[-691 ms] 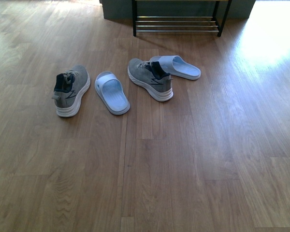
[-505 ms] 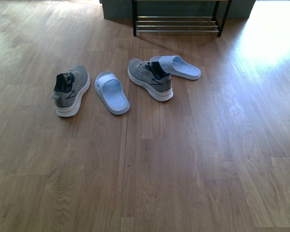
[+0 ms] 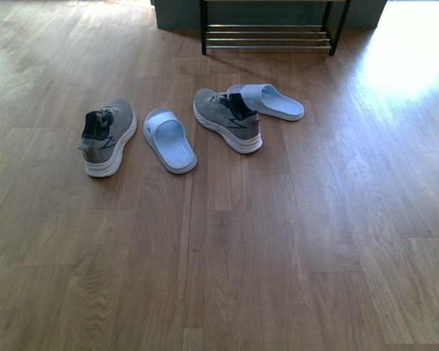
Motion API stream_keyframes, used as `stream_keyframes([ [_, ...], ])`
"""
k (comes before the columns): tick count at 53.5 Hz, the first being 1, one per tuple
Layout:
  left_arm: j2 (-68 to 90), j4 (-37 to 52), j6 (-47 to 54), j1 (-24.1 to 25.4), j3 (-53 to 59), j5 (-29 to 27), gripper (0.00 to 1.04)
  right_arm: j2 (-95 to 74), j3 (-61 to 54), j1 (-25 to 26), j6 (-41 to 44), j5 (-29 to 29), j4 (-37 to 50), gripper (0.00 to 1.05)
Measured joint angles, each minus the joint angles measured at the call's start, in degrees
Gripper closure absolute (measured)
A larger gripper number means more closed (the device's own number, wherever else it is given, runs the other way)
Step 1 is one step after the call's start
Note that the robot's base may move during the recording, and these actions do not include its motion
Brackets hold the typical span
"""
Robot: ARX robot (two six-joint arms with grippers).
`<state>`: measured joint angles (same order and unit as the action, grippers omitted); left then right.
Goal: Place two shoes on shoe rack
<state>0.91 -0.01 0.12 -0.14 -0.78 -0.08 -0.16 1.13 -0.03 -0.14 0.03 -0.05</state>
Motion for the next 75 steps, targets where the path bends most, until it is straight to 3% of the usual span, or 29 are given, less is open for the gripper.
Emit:
stream_keyframes([
  [75,0.0,0.0,0.0,0.0,0.0,0.0,0.09,0.0,0.0,0.0,-0.02,0.0,0.0,0.09],
])
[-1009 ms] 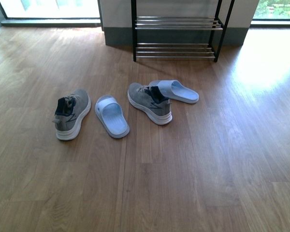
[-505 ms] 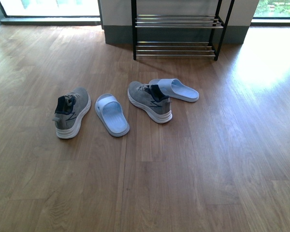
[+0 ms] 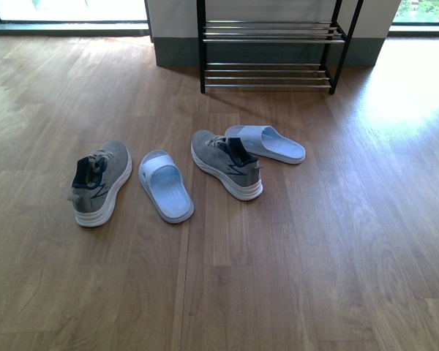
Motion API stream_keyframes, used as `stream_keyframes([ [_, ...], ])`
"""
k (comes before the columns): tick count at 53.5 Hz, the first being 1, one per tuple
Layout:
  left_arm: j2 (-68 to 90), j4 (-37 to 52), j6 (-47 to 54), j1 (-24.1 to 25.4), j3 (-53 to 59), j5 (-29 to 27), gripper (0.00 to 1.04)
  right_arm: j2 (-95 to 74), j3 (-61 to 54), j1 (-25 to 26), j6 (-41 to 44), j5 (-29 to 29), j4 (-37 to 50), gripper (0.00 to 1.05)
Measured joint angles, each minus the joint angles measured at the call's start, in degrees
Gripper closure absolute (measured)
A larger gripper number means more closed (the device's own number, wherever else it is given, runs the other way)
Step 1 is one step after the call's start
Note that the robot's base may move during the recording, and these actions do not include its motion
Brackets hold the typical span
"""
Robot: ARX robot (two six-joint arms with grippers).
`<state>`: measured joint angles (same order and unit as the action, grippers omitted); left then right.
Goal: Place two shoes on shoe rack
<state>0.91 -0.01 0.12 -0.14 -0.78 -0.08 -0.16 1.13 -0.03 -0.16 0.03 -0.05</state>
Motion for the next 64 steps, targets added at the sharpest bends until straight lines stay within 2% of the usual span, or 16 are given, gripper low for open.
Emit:
stream_keyframes([
  [64,0.0,0.0,0.0,0.0,0.0,-0.02,0.09,0.0,0.0,0.0,0.02,0.02,0.0,0.09],
])
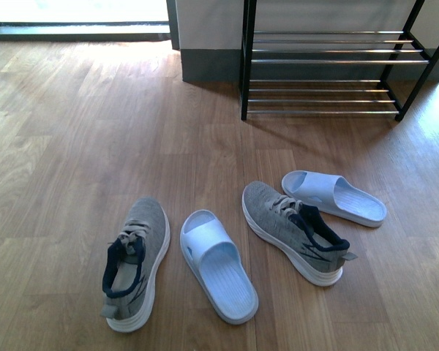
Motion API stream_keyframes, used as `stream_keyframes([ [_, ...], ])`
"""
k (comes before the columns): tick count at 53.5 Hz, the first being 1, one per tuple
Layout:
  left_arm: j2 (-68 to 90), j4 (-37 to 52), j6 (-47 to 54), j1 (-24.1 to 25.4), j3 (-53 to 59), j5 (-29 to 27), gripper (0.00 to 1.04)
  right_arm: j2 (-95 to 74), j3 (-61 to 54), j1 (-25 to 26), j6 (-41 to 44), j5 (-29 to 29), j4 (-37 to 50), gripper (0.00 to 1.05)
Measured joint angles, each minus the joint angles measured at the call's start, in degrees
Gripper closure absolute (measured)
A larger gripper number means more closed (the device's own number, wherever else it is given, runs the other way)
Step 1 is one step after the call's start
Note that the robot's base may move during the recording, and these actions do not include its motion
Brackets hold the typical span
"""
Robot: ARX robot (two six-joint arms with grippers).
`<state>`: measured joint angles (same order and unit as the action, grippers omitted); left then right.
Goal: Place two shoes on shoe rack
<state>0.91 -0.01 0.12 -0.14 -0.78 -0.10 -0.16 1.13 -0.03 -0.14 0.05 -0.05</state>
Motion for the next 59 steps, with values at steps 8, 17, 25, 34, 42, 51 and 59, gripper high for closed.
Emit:
stream_keyframes([
  [8,0.0,0.0,0.0,0.0,-0.02,0.0,0.09,-0.02,0.0,0.0,0.0,-0.02,0.0,0.09],
  [17,12.85,-17.22,-18.43,-8.46,-6.34,-27.08,0.09,-0.04,0.0,0.0,0.0,0.0,0.0,0.09],
  [25,26.91,-13.03,-26.86,-7.93,-8.74,-23.56,0.09,-0.04,0.0,0.0,0.0,-0.02,0.0,0.09],
  [34,53.86,2.78,-24.76,-5.84,-14.91,-19.1,0.09,-0.04,0.0,0.0,0.0,-0.02,0.0,0.09],
  [42,81.26,11.87,-20.31,-4.35,-22.49,-16.57,0.09,-0.04,0.0,0.0,0.0,-0.02,0.0,0.09],
  [51,99.19,15.08,-15.23,-4.35,-30.05,-11.23,0.09,-0.04,0.0,0.0,0.0,-0.02,0.0,0.09],
  [59,112.61,13.57,-11.17,-5.25,-38.07,-3.78,0.09,-0.04,0.0,0.0,0.0,-0.02,0.0,0.09],
])
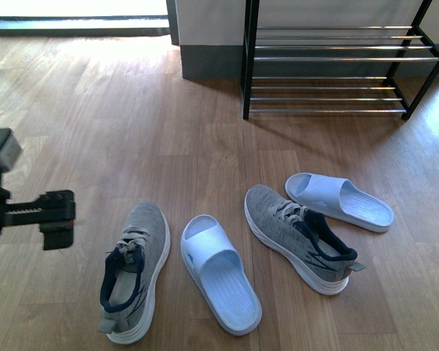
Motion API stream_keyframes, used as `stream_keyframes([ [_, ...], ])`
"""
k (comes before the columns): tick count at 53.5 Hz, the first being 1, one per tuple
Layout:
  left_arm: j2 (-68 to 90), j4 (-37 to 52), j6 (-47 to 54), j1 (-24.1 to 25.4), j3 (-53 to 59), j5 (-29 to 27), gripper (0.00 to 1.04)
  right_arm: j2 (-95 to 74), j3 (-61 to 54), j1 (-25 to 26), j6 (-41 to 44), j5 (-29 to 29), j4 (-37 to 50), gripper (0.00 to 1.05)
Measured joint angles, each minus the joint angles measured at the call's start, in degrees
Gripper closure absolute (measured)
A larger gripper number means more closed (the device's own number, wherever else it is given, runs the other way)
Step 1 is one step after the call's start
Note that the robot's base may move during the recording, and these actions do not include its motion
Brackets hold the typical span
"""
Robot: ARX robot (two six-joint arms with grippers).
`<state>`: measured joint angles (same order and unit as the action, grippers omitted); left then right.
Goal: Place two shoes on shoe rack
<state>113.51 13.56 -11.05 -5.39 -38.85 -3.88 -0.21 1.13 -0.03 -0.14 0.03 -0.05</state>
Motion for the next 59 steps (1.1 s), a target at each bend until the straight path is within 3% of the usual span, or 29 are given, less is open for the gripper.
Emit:
stream_keyframes([
  [8,12.15,-1.9,3.1,-0.59,-8.02,3.98,0.09,0.0,0.0,0.0,-0.02,0.0,0.0,0.09],
  [22,28.06,-6.1,6.38,-1.86,-21.86,4.11,0.09,0.0,0.0,0.0,-0.02,0.0,0.0,0.09],
  [53,42.49,-3.56,13.27,-3.45,-31.34,1.36,0.1,0.0,0.0,0.0,0.0,0.0,0.0,0.09],
  [59,43.85,-0.42,14.27,-3.67,-31.41,-0.52,0.3,0.0,0.0,0.0,0.0,-0.02,0.0,0.09],
])
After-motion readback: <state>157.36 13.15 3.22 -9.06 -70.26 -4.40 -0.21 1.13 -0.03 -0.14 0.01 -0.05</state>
